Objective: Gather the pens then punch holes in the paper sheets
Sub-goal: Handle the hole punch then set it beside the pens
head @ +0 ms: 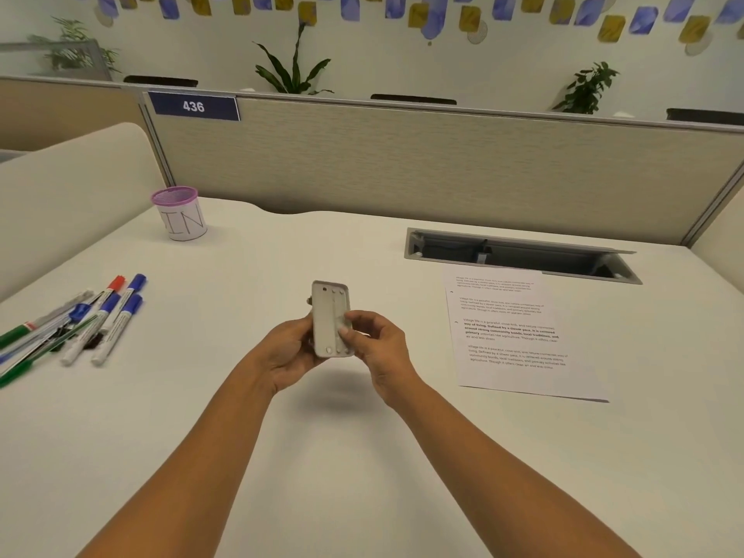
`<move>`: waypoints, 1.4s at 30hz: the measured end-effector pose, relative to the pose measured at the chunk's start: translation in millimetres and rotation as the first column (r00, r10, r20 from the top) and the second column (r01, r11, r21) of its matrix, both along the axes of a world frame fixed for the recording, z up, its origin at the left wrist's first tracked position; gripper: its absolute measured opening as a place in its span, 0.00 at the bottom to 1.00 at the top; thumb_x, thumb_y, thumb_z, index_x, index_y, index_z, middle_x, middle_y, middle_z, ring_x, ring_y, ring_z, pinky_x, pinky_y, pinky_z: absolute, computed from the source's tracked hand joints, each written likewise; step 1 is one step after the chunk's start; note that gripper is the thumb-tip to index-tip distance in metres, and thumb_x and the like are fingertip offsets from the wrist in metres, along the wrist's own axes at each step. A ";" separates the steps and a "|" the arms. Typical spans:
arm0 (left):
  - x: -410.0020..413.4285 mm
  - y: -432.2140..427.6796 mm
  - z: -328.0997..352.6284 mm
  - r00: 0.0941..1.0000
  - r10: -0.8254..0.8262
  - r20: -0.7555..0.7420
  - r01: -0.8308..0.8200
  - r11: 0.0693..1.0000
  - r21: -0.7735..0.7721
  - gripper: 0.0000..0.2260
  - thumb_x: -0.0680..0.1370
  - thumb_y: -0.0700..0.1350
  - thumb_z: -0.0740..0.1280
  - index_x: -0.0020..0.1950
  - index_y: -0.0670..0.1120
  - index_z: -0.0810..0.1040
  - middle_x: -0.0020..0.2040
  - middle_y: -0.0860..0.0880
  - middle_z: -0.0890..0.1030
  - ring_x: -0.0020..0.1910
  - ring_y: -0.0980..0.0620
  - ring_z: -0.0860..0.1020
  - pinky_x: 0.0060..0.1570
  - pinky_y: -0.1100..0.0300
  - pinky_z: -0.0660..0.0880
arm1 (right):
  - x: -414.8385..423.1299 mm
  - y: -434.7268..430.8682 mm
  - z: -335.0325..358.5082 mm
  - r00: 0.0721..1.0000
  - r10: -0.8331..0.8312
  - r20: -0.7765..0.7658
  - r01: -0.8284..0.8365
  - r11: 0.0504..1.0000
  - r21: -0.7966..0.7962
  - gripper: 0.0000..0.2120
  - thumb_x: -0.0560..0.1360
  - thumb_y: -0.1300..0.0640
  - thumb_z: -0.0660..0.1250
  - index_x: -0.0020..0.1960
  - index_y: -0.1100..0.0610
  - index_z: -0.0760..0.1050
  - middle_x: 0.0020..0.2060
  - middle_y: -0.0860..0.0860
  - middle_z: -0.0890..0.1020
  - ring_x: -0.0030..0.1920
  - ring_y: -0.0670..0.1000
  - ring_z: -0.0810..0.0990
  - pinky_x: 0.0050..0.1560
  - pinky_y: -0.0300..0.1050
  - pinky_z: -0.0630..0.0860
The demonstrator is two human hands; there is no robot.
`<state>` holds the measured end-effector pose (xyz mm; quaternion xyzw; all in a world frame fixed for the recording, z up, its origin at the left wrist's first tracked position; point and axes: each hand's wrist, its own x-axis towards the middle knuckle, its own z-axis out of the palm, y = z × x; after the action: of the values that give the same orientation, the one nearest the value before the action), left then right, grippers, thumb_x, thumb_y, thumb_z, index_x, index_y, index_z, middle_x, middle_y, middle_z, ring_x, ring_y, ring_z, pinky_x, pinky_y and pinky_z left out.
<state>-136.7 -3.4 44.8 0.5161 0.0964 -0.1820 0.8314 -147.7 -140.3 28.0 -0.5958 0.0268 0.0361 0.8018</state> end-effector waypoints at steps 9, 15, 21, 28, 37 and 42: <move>6.6 -0.2 3.0 0.979 0.200 0.030 -0.201 0.979 0.023 0.09 0.80 0.40 0.57 0.48 0.42 0.78 0.45 0.42 0.78 0.44 0.46 0.78 0.41 0.55 0.81 | -2.5 -2.4 8.6 0.919 0.119 0.376 0.177 0.726 -0.664 0.08 0.74 0.61 0.67 0.51 0.59 0.82 0.50 0.54 0.81 0.49 0.51 0.79 0.51 0.43 0.78; 9.3 -3.3 5.8 0.955 0.280 0.097 -0.284 0.958 0.031 0.10 0.80 0.41 0.58 0.46 0.43 0.78 0.43 0.44 0.78 0.42 0.48 0.77 0.45 0.55 0.77 | -4.4 5.2 9.4 0.901 0.218 0.375 0.131 0.687 -0.714 0.08 0.74 0.60 0.67 0.51 0.59 0.82 0.49 0.56 0.83 0.50 0.52 0.79 0.52 0.43 0.77; 11.9 -1.4 4.9 0.934 0.304 0.188 -0.323 0.943 0.078 0.09 0.80 0.43 0.59 0.51 0.41 0.78 0.41 0.47 0.79 0.38 0.50 0.77 0.42 0.58 0.74 | 4.8 7.2 12.8 0.951 0.197 0.237 0.018 0.733 -0.680 0.07 0.73 0.59 0.68 0.50 0.58 0.82 0.50 0.54 0.82 0.43 0.46 0.77 0.41 0.25 0.71; 14.6 1.1 7.5 0.927 0.291 0.236 -0.317 0.945 0.079 0.10 0.80 0.43 0.59 0.58 0.43 0.76 0.37 0.50 0.82 0.32 0.56 0.80 0.32 0.65 0.77 | 13.8 8.3 16.6 0.961 0.247 0.125 -0.113 0.762 -0.637 0.07 0.74 0.60 0.68 0.50 0.60 0.81 0.49 0.54 0.83 0.44 0.45 0.76 0.38 0.22 0.70; 19.5 3.6 8.8 0.933 0.246 0.262 -0.292 0.944 0.156 0.13 0.79 0.41 0.61 0.62 0.42 0.75 0.41 0.47 0.79 0.37 0.50 0.75 0.41 0.58 0.72 | 24.2 5.7 18.9 0.922 0.382 0.068 -0.207 0.632 -0.747 0.05 0.75 0.61 0.64 0.49 0.59 0.77 0.43 0.50 0.78 0.44 0.46 0.75 0.39 0.28 0.69; 22.3 9.1 4.1 0.930 0.269 0.250 -0.309 0.940 0.142 0.14 0.79 0.41 0.60 0.64 0.42 0.73 0.42 0.49 0.78 0.39 0.51 0.75 0.42 0.58 0.71 | 25.4 -5.1 12.5 0.944 0.314 0.098 -0.124 0.617 -0.777 0.04 0.75 0.61 0.63 0.47 0.60 0.76 0.43 0.52 0.79 0.45 0.47 0.75 0.38 0.27 0.67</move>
<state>-114.4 5.7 48.9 0.5860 0.0921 0.0122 0.8050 -122.3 -145.4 40.5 -0.8756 -0.1246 0.0523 0.4637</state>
